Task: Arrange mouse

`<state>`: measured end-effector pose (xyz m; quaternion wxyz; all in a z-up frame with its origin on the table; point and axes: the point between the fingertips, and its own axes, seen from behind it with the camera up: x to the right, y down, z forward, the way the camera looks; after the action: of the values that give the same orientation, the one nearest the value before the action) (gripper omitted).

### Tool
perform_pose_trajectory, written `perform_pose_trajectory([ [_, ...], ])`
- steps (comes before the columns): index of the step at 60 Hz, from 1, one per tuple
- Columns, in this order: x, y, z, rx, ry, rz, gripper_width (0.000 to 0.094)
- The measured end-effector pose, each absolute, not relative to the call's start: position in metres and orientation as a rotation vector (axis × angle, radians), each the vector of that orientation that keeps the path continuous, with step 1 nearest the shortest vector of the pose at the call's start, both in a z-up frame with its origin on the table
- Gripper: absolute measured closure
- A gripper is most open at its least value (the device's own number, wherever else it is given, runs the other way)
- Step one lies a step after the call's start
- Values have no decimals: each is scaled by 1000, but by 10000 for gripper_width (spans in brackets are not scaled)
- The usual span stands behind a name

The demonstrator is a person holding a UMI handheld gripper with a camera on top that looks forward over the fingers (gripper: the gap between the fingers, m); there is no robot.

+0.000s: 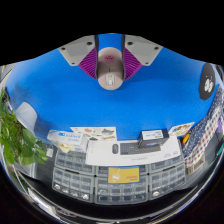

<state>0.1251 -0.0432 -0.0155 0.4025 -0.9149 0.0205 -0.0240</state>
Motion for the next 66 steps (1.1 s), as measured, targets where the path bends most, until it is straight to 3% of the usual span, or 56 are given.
perform_pose_trajectory([
  [14,113,-38,1,-2328,117,-114,644],
  [33,-52,-27,148,-2117,191,-119,642],
  [39,-122,-29,173,-2080,142,-108,642],
  [48,-211,-31,157,-2113,69,-62,643],
  [66,-300,-52,45,-2286,-8,11,648],
])
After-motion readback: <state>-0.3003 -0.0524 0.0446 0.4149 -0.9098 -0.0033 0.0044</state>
